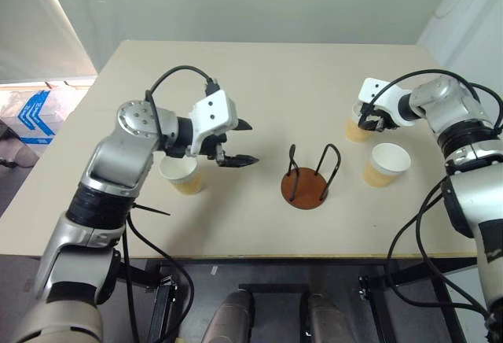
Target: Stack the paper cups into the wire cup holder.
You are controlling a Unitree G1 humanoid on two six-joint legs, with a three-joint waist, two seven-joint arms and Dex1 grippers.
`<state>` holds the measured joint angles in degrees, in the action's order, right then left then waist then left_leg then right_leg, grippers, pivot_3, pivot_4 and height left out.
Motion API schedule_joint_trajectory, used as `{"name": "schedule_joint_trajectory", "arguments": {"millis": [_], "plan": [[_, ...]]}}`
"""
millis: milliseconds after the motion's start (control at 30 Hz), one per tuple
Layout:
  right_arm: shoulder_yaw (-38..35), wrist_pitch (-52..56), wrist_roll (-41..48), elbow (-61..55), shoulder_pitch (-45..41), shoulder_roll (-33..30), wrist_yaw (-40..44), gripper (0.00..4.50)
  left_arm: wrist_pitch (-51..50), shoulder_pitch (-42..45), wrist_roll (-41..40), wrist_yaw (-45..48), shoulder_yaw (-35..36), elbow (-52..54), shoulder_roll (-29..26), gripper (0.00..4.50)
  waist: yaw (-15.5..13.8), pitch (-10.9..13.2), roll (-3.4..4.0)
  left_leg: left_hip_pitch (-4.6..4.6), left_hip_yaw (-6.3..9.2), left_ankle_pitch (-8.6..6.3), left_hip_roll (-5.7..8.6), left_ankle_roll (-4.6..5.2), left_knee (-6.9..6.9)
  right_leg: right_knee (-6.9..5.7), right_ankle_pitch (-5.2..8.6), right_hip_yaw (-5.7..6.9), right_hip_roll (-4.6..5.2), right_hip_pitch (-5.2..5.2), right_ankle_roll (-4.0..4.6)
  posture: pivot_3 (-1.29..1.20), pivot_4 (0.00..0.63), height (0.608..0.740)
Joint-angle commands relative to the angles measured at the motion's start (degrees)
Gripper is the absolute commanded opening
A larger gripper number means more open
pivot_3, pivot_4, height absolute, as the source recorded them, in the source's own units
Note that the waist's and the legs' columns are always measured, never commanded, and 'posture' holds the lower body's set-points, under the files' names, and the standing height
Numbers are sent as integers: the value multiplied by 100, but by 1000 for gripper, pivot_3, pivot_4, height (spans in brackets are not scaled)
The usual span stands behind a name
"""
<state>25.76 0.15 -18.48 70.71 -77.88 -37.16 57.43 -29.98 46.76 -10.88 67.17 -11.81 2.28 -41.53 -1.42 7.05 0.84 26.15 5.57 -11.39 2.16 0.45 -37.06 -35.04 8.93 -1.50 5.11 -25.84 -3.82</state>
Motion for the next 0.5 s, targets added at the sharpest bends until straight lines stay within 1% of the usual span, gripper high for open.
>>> {"name": "schedule_joint_trajectory", "arguments": {"millis": [33, 67, 100, 200, 300, 433, 500], "plan": [[-231, -97, -16, -106, -121, -30, -9, 404, 67, 2, 16, 1, 45, 200, -78, 3962, 1, 0, 0, 0, 0, -2, 0, -4, 0, 0, 0, 0, 0, 0, 0, 0, 150, 740], [-289, -103, 39, -177, -100, -49, 33, 99, 78, -7, 16, 10, 39, 191, -89, 3962, 1, 0, 0, 0, -1, -3, 0, -5, 0, 0, 0, 0, 0, 0, 0, 0, 150, 740], [-346, -103, 90, -252, -80, -72, 91, 40, 87, -14, 16, 19, 36, 182, -99, 3962, 2, 0, 0, 0, -1, -3, 0, -6, 0, 0, 0, 0, 0, 0, 0, 0, 150, 740], [-533, -25, 227, -569, 1, -185, 432, 40, 80, -32, -35, 60, 59, 174, -112, 3962, 0, 0, 0, 0, -1, -2, 0, -7, 0, 0, 0, 0, 0, 0, 1, 0, 150, 740], [-708, 122, 357, -1195, 166, -382, 865, 40, 98, -39, -67, 113, 73, 169, -131, 3962, -4, 0, 0, 0, -1, -1, 0, -8, 0, 0, 1, 0, 0, 1, 2, 0, 150, 740], [-928, 616, 572, -3192, 755, -960, 1567, 40, 66, -28, -138, 179, 116, 234, -153, 3962, -18, 0, 0, 2, 2, 2, 1, -7, -2, 2, 4, 6, 0, 6, 7, 0, 150, 740], [-1117, 1154, 801, -4460, 1069, -1215, 1903, 40, 50, -19, -157, 201, 120, 265, -167, 3962, -4, 0, 1, 1, 2, 16, 0, -12, -3, 1, 5, 7, 0, 8, 8, 0, 150, 740]]}}
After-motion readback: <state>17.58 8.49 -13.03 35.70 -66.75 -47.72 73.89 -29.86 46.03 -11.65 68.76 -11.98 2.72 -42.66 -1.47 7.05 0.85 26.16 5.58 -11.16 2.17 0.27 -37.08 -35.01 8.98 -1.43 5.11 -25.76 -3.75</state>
